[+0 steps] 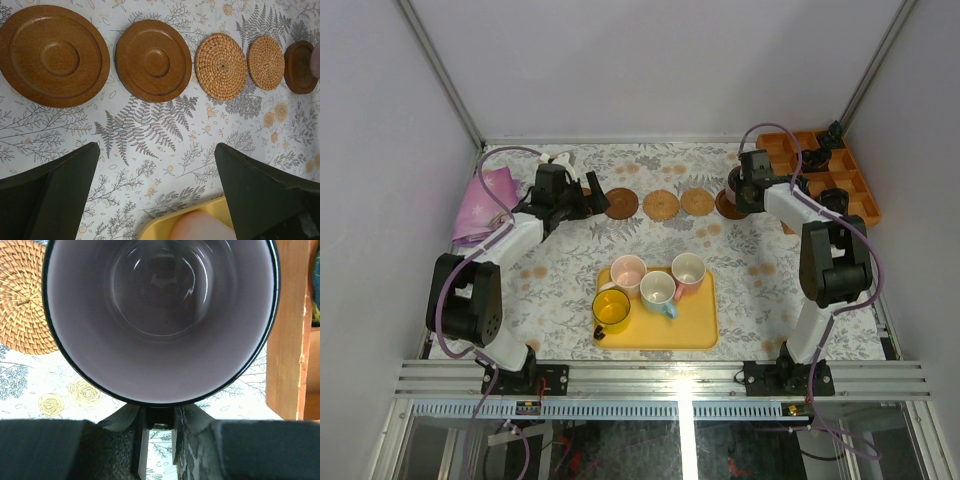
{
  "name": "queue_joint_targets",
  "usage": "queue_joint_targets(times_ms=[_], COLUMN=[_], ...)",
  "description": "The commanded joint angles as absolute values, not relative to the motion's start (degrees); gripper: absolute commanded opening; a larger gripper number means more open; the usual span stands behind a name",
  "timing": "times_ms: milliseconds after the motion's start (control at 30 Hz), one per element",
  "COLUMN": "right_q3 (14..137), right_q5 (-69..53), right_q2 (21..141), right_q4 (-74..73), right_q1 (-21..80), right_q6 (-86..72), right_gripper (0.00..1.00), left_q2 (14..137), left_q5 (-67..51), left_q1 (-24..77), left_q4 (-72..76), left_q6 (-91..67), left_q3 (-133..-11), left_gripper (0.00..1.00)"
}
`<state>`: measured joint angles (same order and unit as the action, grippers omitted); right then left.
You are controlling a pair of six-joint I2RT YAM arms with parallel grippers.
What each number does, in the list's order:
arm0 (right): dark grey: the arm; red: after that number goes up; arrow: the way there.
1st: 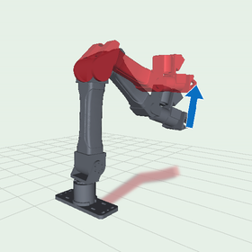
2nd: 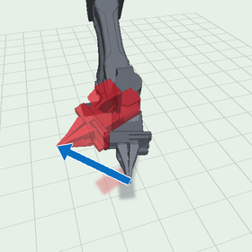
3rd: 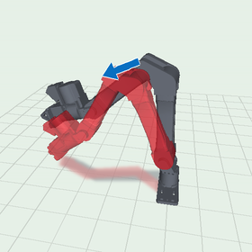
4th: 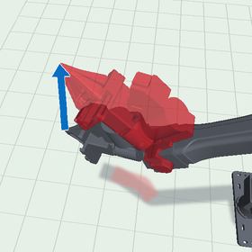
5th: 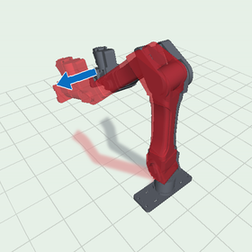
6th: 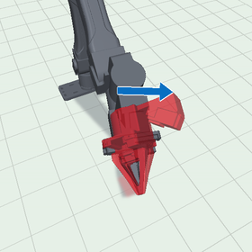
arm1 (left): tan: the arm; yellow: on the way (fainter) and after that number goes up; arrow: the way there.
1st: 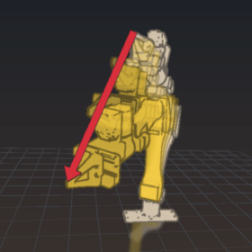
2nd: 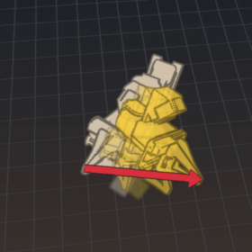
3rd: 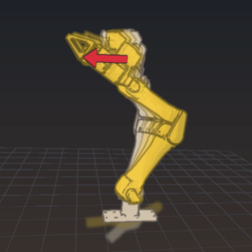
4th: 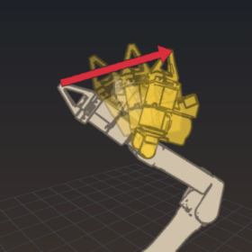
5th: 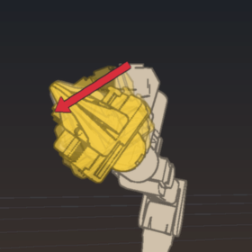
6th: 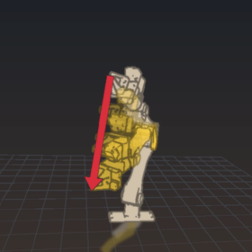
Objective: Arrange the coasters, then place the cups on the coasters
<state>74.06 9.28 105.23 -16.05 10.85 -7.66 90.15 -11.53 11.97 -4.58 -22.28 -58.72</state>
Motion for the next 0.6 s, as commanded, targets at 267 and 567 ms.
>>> queue_joint_targets(times_ms=[267,567], right_q3=[83.95,85.02], right_q5=[8.44,7.79], right_q2=[107.68,108.25], right_q4=[-19.39,-24.1], right_q1=[10.3,10.34], right_q6=[-9.69,-10.91], right_gripper=[0.0,0.0], left_q2=[91.06,91.4], left_q5=[-11.97,-12.0], left_q1=[11.72,11.78], left_q4=[-2.5,-2.84], left_q6=[-22.51,-22.6], left_q3=[-61.52,-61.65], left_gripper=[1.0,1.0])
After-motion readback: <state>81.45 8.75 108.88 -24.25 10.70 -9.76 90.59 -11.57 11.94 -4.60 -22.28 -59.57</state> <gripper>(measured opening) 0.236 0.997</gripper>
